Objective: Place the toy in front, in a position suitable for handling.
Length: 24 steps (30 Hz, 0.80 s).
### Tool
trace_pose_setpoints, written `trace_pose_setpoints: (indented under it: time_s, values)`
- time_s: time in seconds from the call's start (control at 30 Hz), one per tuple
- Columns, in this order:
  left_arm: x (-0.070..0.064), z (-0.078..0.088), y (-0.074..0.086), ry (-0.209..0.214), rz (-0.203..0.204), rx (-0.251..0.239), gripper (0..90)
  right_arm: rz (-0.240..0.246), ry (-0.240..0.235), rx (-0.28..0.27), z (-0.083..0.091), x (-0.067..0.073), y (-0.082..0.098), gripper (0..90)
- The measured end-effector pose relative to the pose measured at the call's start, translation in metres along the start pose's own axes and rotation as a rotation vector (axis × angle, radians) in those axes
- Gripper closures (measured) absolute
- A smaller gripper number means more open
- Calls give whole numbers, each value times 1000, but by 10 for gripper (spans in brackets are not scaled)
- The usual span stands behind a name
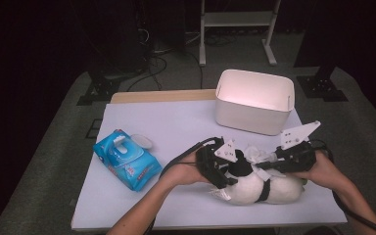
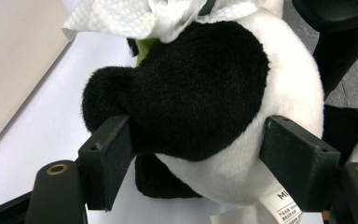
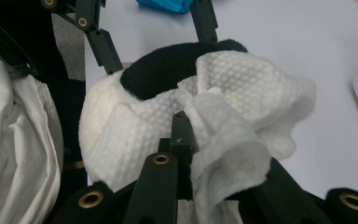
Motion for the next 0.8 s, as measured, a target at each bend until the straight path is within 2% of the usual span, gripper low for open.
trace_pose_setpoints:
  time_s: [0.2,0.4,0.6,0.73,0.8]
  values:
    - [1,-5,-4,5,-11,5,254,11,-2,-13,-5,-2,-7,799]
    - [-2,-1,-1,13,9,-15,248,2,6,-6,-1,-2,-2,799]
    - [-10,4,11,12,46,-21,216,-14,5,-11,1,-1,3,799]
    - [-20,0,20,44,60,-29,213,-10,8,-8,1,-2,3,800]
    - [-25,-4,23,56,49,-24,214,-8,-1,-12,0,0,1,799]
Point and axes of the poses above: each handheld gripper's, and its own axes: z roughly backward along the jaws, y roughly out of its underside, x roughly to its left, the point moved 6 cm from there along -z, roughly forward along the jaws, and after that the axes turned 3 degrees about -x, right-handed, at the moved point
